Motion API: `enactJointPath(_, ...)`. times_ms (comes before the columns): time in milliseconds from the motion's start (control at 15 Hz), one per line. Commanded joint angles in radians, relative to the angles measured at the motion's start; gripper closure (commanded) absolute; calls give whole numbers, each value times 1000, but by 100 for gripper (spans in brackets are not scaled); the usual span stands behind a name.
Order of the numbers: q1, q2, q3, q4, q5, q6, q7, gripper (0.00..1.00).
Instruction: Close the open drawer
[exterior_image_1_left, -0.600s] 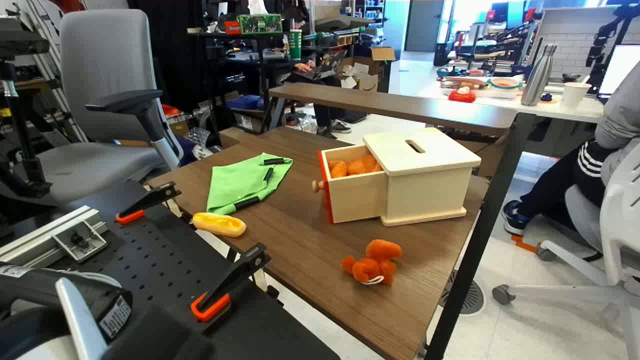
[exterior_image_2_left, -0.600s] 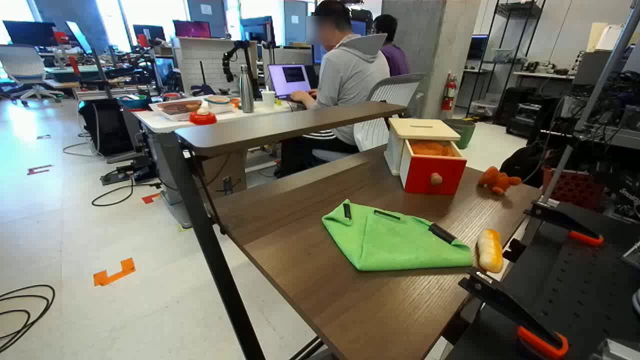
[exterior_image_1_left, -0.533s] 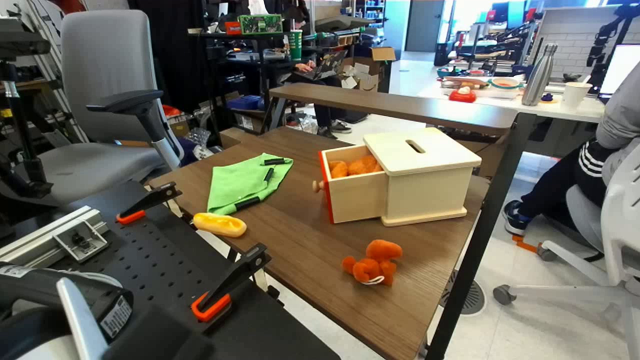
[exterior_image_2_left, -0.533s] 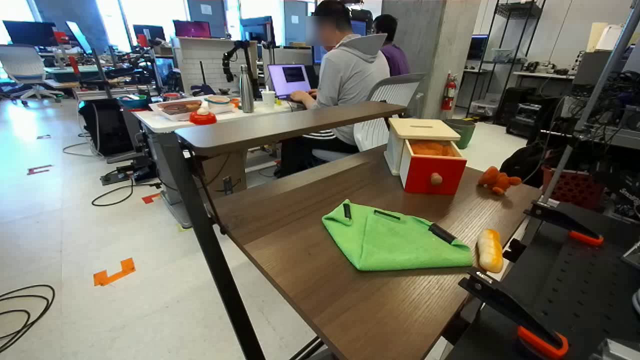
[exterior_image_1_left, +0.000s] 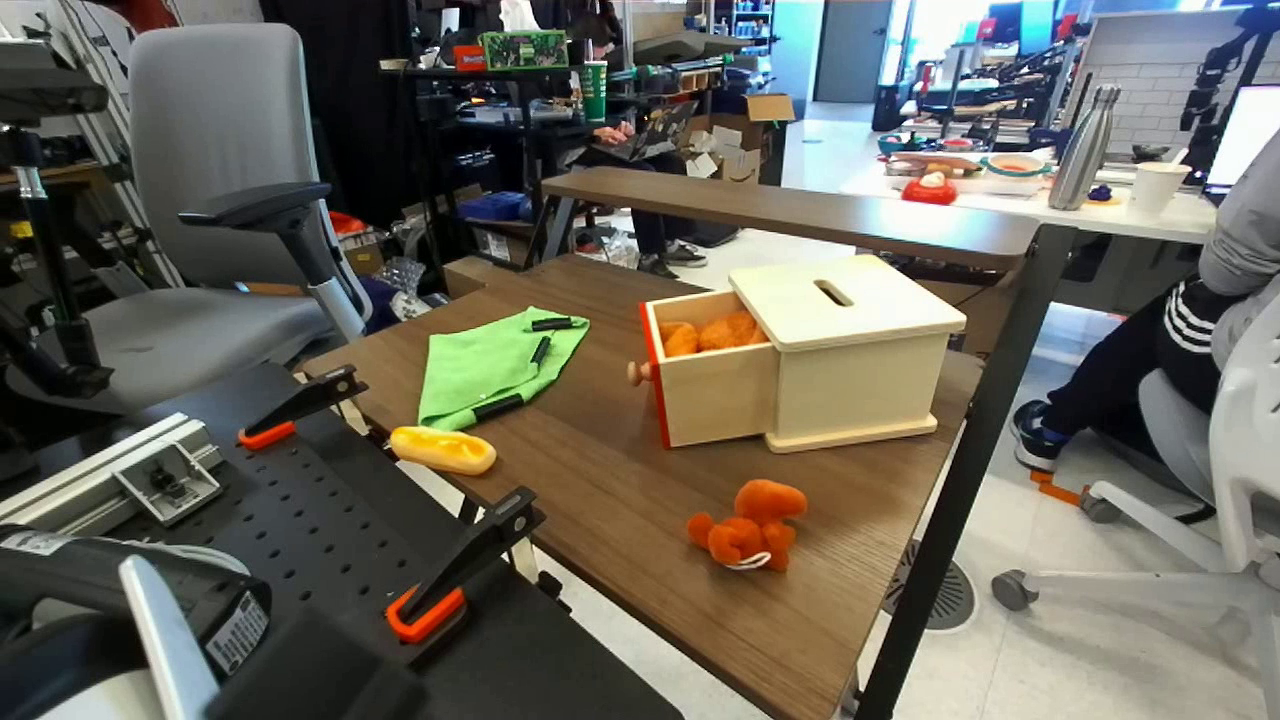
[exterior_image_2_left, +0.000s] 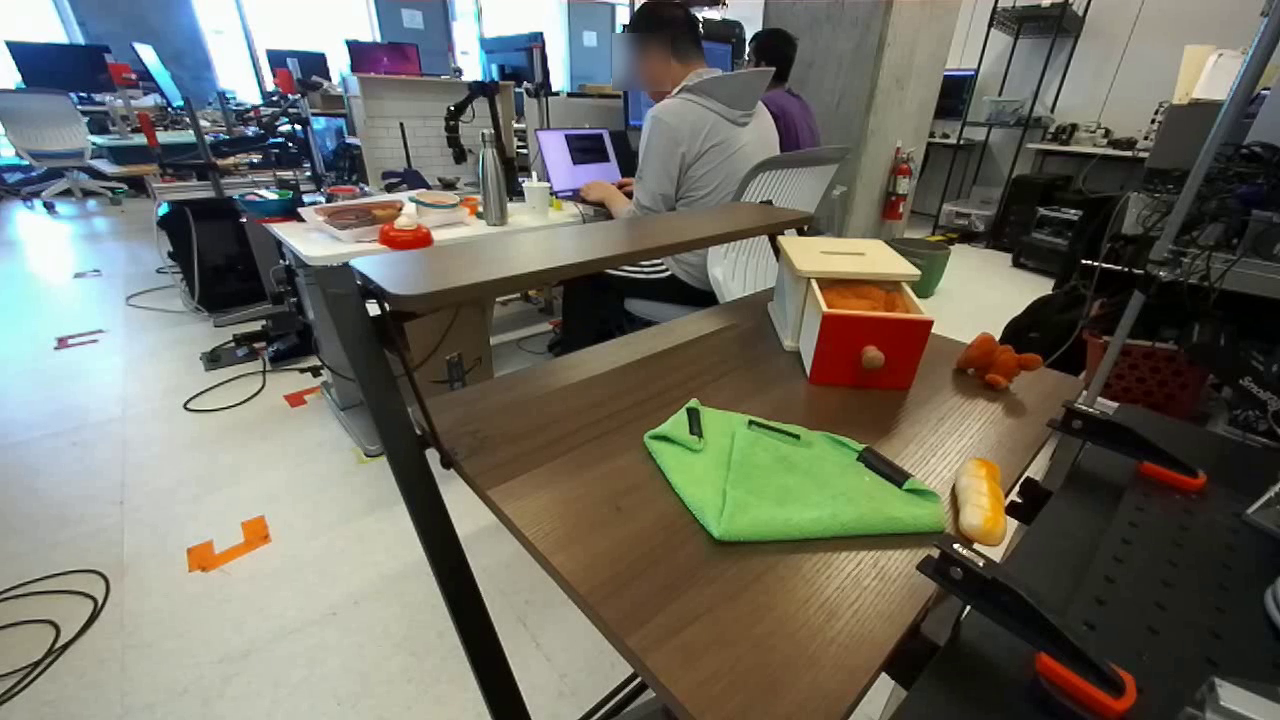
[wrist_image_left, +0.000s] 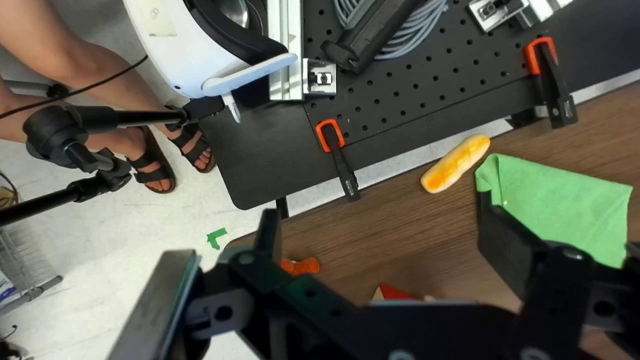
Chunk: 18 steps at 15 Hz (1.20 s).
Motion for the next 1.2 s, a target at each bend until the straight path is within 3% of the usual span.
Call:
enactJointPath(0,2,27,40,-66,8,184,148,0)
enactJointPath(333,-9,139,146,-164,-80,544,352,0)
enactJointPath(533,-22,239,189,-179,-146,693,432,0)
enactJointPath(733,-30,343,202,-153,-220,792,504,0)
enactJointPath(1133,11,557,152,-82,-311,939,591,0)
